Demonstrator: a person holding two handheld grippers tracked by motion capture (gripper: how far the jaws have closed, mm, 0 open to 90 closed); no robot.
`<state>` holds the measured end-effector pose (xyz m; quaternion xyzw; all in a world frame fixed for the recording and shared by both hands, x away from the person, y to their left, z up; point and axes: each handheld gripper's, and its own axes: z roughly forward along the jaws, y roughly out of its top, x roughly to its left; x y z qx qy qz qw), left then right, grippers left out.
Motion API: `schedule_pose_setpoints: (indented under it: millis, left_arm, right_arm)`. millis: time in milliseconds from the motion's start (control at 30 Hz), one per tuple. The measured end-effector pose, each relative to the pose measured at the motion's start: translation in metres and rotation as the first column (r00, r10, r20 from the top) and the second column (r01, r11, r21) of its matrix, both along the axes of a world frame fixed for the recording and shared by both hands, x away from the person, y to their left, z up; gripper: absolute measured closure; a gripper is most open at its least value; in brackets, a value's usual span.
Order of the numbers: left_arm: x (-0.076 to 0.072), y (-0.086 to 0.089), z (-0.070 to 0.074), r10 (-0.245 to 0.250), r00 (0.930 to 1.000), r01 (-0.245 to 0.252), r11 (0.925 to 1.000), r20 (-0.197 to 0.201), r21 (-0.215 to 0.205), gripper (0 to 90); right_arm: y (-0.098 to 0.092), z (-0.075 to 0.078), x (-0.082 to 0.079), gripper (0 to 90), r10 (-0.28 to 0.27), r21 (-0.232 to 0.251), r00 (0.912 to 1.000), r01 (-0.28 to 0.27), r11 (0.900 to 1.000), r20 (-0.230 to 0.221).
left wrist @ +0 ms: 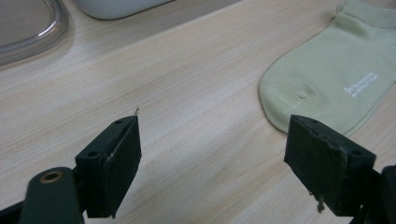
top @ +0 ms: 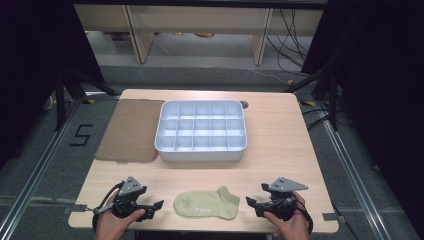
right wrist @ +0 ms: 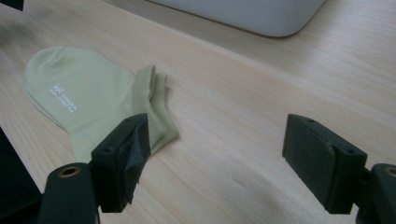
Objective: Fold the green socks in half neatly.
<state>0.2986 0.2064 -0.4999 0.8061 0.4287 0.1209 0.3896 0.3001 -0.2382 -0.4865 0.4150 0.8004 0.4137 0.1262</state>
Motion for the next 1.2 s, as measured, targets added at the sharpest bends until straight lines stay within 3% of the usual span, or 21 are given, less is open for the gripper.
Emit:
schedule_pose_setpoints:
  millis: [167, 233, 267, 467, 533, 633, 700, 867, 1033, 1067, 1100, 1133, 1200]
  left_arm:
    - [0.001, 0.002, 0.001, -0.010, 0.9999, 0.010, 0.9998, -0.010, 0.017, 18.0]
    - [0.000, 0.000, 0.000, -0.005, 0.9999, 0.005, 1.0000, -0.013, -0.006, 19.4]
    - [0.000, 0.000, 0.000, -0.009, 0.9998, 0.009, 0.9999, -0.015, -0.007, 19.6]
    - [-0.002, -0.005, 0.001, -0.009, 0.9995, 0.009, 0.9996, -0.030, -0.025, 19.9]
    - [-0.004, -0.009, 0.001, -0.022, 0.9991, 0.021, 0.9984, -0.035, -0.052, 20.0]
    - [-0.005, -0.013, 0.002, -0.033, 0.9987, 0.031, 0.9979, -0.038, -0.057, 20.1]
    - [-0.007, -0.017, 0.003, -0.051, 0.9979, 0.048, 0.9975, -0.040, -0.052, 20.2]
    - [-0.012, -0.032, 0.002, -0.058, 0.9979, 0.056, 0.9956, -0.029, -0.076, 22.9]
    - [-0.012, -0.039, 0.001, -0.082, 0.9958, 0.078, 0.9924, -0.041, -0.096, 27.5]
    - [-0.012, -0.040, 0.001, -0.093, 0.9950, 0.090, 0.9929, -0.038, -0.078, 29.5]
    - [-0.012, -0.042, 0.000, -0.087, 0.9956, 0.084, 0.9924, -0.034, -0.090, 30.5]
    - [-0.013, -0.043, 0.000, -0.088, 0.9953, 0.085, 0.9926, -0.039, -0.087, 31.1]
    - [-0.012, -0.045, -0.001, -0.099, 0.9943, 0.096, 0.9923, -0.038, -0.078, 32.9]
  right_arm:
    - [0.000, -0.001, 0.001, 28.6, 0.023, 0.011, 0.9997, -0.023, 1.000, 0.011]
    - [0.002, 0.000, -0.001, 30.0, 0.015, 0.029, 0.9999, -0.015, 0.999, -0.006]
    - [0.000, 0.001, 0.000, 30.8, 0.038, 0.013, 0.9991, -0.038, 0.999, 0.018]
    - [0.003, 0.002, -0.002, 35.9, 0.035, 0.015, 0.9991, -0.035, 0.999, 0.024]
    - [0.004, 0.002, -0.003, 36.6, 0.047, 0.015, 0.9987, -0.047, 0.999, 0.019]
    - [0.006, 0.003, -0.005, 36.9, 0.038, 0.030, 0.9993, -0.038, 0.999, 0.002]
    - [0.005, 0.002, -0.003, 36.9, 0.061, 0.006, 0.9975, -0.061, 0.998, 0.035]
    - [0.006, 0.002, -0.001, 36.9, 0.093, 0.016, 0.9953, -0.093, 0.996, 0.029]
    - [0.008, 0.003, -0.004, 36.8, 0.073, 0.009, 0.9969, -0.073, 0.997, 0.029]
    - [0.007, 0.002, -0.002, 36.8, 0.085, -0.001, 0.9949, -0.085, 0.996, 0.055]
    - [0.008, 0.002, -0.002, 36.8, 0.088, -0.001, 0.9944, -0.088, 0.996, 0.059]
    - [0.010, 0.002, -0.005, 36.8, 0.073, 0.020, 0.9970, -0.073, 0.997, 0.027]
    - [0.008, 0.002, -0.001, 36.8, 0.120, 0.014, 0.9921, -0.121, 0.993, 0.034]
